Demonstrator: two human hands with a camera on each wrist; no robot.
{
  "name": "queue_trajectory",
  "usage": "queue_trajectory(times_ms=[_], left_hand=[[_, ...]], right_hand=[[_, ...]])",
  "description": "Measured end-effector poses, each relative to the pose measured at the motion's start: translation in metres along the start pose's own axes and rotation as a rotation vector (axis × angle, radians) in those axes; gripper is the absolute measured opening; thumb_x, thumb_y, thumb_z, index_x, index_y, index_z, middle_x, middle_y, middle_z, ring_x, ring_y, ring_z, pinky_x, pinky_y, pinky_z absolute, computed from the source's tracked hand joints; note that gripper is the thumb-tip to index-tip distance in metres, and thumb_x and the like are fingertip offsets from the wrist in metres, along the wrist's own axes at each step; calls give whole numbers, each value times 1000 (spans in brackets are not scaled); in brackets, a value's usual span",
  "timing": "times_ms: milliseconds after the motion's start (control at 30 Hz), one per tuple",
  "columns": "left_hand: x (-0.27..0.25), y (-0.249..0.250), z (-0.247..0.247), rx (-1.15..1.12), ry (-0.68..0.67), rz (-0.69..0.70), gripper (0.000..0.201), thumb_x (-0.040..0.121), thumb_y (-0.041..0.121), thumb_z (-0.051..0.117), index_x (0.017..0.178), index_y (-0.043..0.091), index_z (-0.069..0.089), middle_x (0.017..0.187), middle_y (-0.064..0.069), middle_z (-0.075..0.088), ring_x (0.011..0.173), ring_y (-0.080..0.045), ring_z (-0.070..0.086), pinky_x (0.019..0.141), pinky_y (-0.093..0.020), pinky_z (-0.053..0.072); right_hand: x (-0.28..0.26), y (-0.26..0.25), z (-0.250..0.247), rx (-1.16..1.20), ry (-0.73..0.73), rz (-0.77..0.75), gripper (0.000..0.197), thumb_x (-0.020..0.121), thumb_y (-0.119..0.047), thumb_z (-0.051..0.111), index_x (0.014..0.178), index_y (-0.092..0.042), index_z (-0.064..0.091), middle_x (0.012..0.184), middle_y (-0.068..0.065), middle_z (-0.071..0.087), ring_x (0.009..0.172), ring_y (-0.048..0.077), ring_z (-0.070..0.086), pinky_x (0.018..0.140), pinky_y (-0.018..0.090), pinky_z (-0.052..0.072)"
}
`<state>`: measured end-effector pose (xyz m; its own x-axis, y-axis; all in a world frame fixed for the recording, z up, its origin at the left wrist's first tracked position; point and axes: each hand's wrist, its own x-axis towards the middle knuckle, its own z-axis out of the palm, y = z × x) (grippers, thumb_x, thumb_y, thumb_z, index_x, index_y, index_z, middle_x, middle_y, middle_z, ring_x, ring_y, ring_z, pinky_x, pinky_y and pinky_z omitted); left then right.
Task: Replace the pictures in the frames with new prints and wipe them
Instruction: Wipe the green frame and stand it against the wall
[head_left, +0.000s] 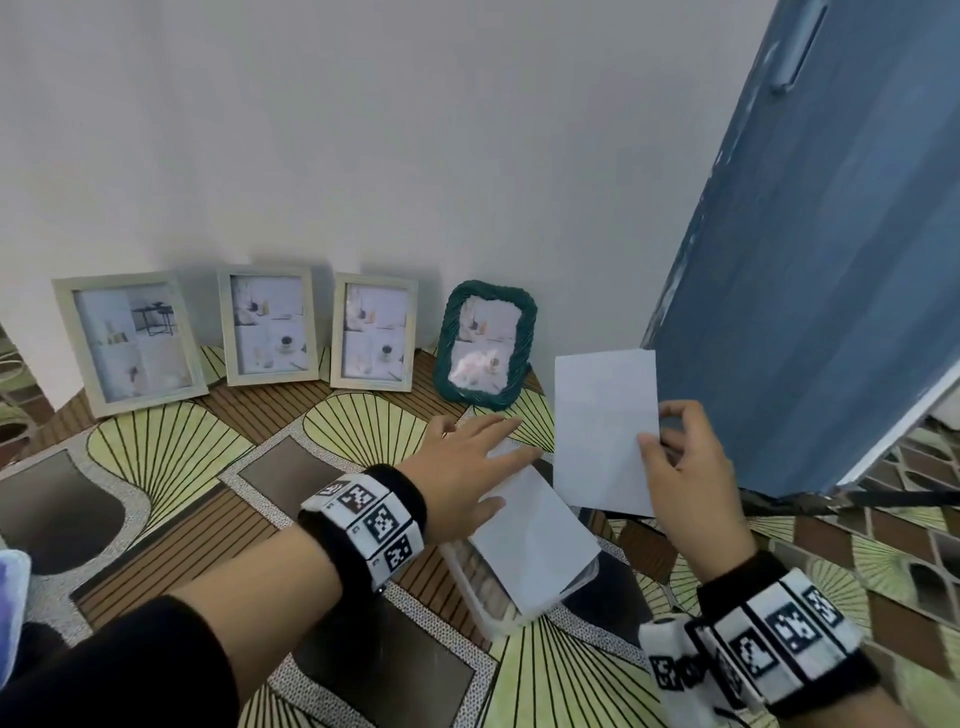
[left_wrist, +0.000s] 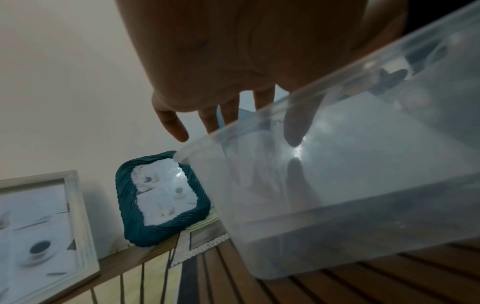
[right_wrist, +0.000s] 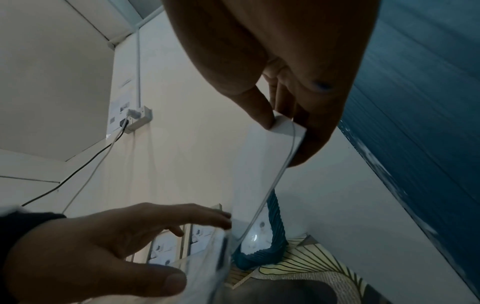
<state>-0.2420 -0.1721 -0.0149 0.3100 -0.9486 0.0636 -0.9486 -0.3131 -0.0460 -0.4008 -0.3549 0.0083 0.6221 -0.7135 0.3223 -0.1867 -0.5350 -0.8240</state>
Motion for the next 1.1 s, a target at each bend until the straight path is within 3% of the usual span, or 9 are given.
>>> queue_trajectory(times_ms=[100,233,467,600,733,833,900,1000,1100], left_hand=[[3,-4,3,38,22,7,59,97,43,48,149,38,22,162,1,15,147,-19,12,111,-54,16],[1,-6,4,-52,73,-19,51,93,38,60,137,35,36,150,6,37,133,-18,37,107,-46,30],[-11,-7,0,-251,209,-42,40,83,31,74,120,33,58,127,11,57,114,-13,53,95,-33,46],[-21,-5,-2,-243,271,-62,39,83,31,75,120,33,62,121,9,61,109,-15,57,94,-38,47],[-27,-4,0,-192,274,-102,34,94,39,59,129,35,59,130,9,55,115,-15,54,97,-39,44],[-32,0,8,-244,257,-125,44,98,46,48,140,32,52,145,4,46,128,-17,47,105,-33,40],[-34,2,13,-273,187,-108,54,99,50,43,149,31,38,156,2,32,143,-17,31,116,-32,28],[-33,3,18,-277,90,-79,65,100,51,40,156,28,17,164,1,12,151,-14,6,123,-33,11],[-34,2,17,-302,83,-93,72,100,51,41,157,24,8,165,2,2,151,-12,4,120,-25,9]], right_hand=[[2,1,-1,35,-51,48,19,99,-19,52,98,-37,48,88,-15,72,83,15,68,75,46,58],[0,1,-2,93,-57,50,17,100,-20,52,100,-37,49,97,-9,74,92,18,69,80,53,57],[-5,-9,2,106,-28,-74,14,100,-21,51,110,-31,48,99,-7,73,92,9,68,78,40,58],[-4,-16,7,-46,-197,-122,13,100,-18,51,106,-30,49,89,-13,73,77,1,66,57,20,51],[-5,-21,14,-203,-356,-170,15,97,-13,50,103,-26,52,60,-11,59,53,5,52,47,15,36],[-4,-26,17,-343,-434,-203,16,97,-16,51,110,-24,55,70,-2,61,60,15,54,60,31,47],[-3,-28,20,-410,-461,-224,17,96,-17,54,110,-25,58,81,-2,64,68,15,59,65,33,52],[-2,-27,27,-457,-471,-257,19,92,-15,60,107,-25,65,84,-9,61,66,3,55,59,14,42],[-2,-25,35,-469,-486,-263,21,90,-12,62,106,-23,69,82,-13,59,63,-3,50,55,5,31]])
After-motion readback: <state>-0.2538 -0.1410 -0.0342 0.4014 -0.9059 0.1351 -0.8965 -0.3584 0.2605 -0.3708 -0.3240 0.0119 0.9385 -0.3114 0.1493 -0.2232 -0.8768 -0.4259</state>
